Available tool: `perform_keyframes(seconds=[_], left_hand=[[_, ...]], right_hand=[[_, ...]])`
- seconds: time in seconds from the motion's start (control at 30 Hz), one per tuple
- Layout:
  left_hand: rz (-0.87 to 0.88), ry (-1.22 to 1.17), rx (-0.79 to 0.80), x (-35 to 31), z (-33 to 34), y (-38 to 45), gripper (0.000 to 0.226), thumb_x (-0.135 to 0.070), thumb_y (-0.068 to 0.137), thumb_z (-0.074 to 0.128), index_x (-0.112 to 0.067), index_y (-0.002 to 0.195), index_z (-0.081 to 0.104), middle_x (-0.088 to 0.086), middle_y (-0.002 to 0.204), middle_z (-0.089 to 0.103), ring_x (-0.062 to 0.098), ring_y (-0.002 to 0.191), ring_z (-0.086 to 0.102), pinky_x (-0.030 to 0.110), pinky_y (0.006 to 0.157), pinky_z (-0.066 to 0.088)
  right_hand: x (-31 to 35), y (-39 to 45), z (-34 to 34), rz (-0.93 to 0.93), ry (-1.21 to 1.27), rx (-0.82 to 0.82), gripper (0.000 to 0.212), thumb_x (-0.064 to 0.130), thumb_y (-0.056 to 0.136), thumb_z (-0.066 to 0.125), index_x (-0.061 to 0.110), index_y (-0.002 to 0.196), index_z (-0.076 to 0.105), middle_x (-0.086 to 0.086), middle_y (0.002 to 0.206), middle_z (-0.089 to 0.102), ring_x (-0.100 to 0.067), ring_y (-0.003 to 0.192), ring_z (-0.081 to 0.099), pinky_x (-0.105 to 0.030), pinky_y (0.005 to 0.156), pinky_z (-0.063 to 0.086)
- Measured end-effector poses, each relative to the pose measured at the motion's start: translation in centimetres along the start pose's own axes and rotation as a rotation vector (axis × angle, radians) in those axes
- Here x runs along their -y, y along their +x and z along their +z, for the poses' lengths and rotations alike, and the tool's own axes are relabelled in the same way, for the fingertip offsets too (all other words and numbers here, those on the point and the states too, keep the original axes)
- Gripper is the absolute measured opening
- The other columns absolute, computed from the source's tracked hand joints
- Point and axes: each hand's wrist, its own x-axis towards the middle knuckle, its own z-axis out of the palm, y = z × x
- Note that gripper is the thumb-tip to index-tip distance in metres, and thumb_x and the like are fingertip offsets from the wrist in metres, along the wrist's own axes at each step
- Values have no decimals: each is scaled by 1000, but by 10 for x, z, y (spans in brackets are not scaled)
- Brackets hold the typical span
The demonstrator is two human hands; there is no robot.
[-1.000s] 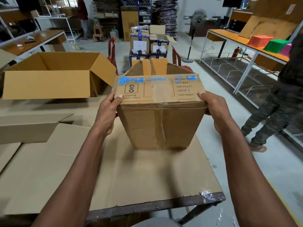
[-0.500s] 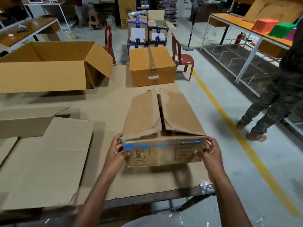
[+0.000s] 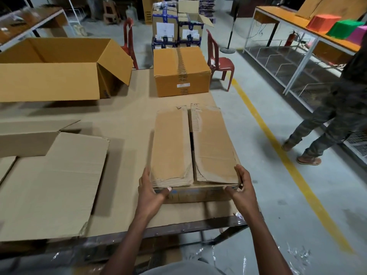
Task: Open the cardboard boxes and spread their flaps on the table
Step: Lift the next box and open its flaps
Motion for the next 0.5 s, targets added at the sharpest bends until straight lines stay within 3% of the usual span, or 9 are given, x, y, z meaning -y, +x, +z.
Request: perform_keyframes(seconds=[0.03,0.13,0.2,0.3,0.37,0.43,0.5], left_hand=[[11,-12,-26,-1,0,-1,102,-21,83,83,-26,161,17,-4,163,26,16,149,28,32,118,27],[-1,-100,-79,-8,-3,-6,84,-26,93,73,-22,161,23,0,159,38,19,143,41,40,118,36],[-16,-168,-108,-11,-7,-12,67,-41,99,60,-27,158,31,-3,150,48,17,134,49,39,113,40],[-52,-265,-160,-9,-17,-15,35,-62,96,45,-43,122,59,-9,123,69,18,114,65,43,101,51],[-99,-359,-193,-7,-22,-16,28,-60,97,43,-42,105,62,-5,111,73,22,107,69,45,97,54],[-150,-494,-241,0,-25,-15,23,-47,103,45,-36,115,61,4,114,71,26,107,68,48,97,54],[-246,-640,-279,9,-26,-14,35,-39,105,49,-18,131,58,14,118,70,30,104,69,49,96,55]], right_hand=[[1,0,0,-13,5,9,82,-9,83,72,28,148,40,11,153,44,-4,141,40,-5,97,38],[0,0,-1,-37,2,12,81,3,83,78,34,147,41,12,152,45,-2,139,41,-30,112,40],[-1,-1,-3,-49,-1,17,80,9,82,80,36,146,41,13,152,45,-2,139,42,-38,114,39],[1,-3,-4,-64,-45,30,77,12,83,80,32,147,42,12,151,47,-4,137,43,-39,114,39],[1,-6,-7,-91,-80,48,77,17,83,82,31,148,42,13,150,48,-6,137,43,-36,111,40],[0,-5,-8,-104,-110,51,80,22,80,84,31,148,42,13,151,47,-6,137,43,-34,109,39],[-3,-4,-7,-101,-139,38,82,26,79,86,32,148,42,13,152,46,-6,137,42,-35,110,39]])
